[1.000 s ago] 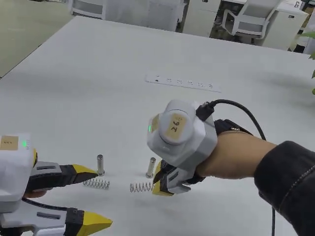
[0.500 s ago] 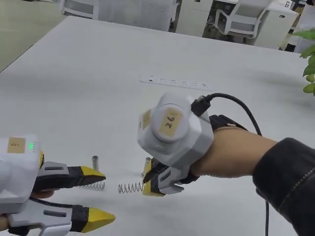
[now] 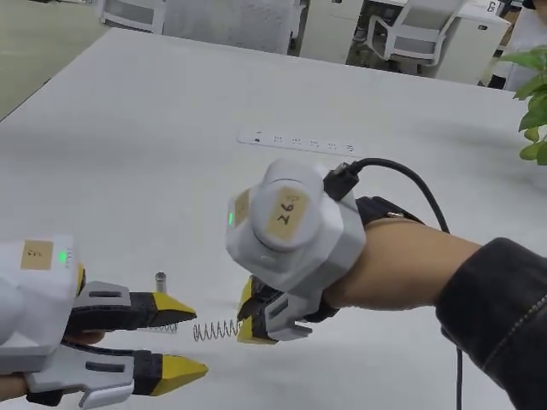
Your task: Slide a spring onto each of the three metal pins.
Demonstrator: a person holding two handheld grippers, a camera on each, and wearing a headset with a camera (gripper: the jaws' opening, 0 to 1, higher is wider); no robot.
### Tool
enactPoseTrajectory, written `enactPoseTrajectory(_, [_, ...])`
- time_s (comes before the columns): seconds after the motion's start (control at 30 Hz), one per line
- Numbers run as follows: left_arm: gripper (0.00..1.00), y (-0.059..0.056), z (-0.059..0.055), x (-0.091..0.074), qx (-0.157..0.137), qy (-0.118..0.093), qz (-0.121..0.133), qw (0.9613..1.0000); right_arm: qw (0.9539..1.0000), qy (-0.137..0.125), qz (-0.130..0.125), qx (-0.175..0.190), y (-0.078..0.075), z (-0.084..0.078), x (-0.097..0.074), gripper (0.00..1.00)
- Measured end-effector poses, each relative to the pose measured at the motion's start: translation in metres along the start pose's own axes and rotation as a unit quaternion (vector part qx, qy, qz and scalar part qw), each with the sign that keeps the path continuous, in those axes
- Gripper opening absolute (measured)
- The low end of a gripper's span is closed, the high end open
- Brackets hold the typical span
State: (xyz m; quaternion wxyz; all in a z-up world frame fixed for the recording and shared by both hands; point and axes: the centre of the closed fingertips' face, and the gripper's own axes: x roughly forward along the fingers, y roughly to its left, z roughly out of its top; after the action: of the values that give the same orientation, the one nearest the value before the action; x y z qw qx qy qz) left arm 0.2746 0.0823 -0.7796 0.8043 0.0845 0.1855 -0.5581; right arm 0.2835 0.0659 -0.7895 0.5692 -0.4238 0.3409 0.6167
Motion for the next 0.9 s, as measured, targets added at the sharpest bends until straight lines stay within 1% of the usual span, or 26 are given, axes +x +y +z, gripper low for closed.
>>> enactPoseTrajectory(0.17, [0.23,-0.0014,0.0005,0.0018,0.005,0.001,-0.003,1.0,1.0,-0.001,0.002,-0.006,0.0028,0.0034,-0.0007,0.07])
enactPoseTrajectory(0.33, [0.18,-0.0019,0.0009,0.0026,0.01,0.0,-0.003,0.9999,1.0,-0.003,0.003,-0.008,0.0046,0.0062,-0.0007,0.08])
enactPoseTrajectory(0.47, [0.09,-0.0019,0.0005,0.0025,0.016,0.002,-0.004,0.9999,1.0,-0.004,0.003,-0.008,0.0051,0.0067,-0.001,0.08])
enactPoseTrajectory(0.6, [0.08,-0.0019,-0.0006,0.0032,0.018,0.004,-0.004,0.9998,0.9999,-0.004,0.005,-0.01,0.0058,0.0064,-0.0013,0.08])
enactPoseTrajectory(0.7, [0.06,-0.0032,-0.0032,0.0044,0.019,0.013,-0.007,0.9997,0.9999,-0.005,0.009,-0.013,0.0078,0.007,-0.0015,0.08])
enactPoseTrajectory(0.9, [0.03,-0.004,-0.0045,0.0054,0.021,0.016,-0.01,0.9996,0.9998,-0.003,0.012,-0.018,0.01,0.0065,-0.0007,0.08])
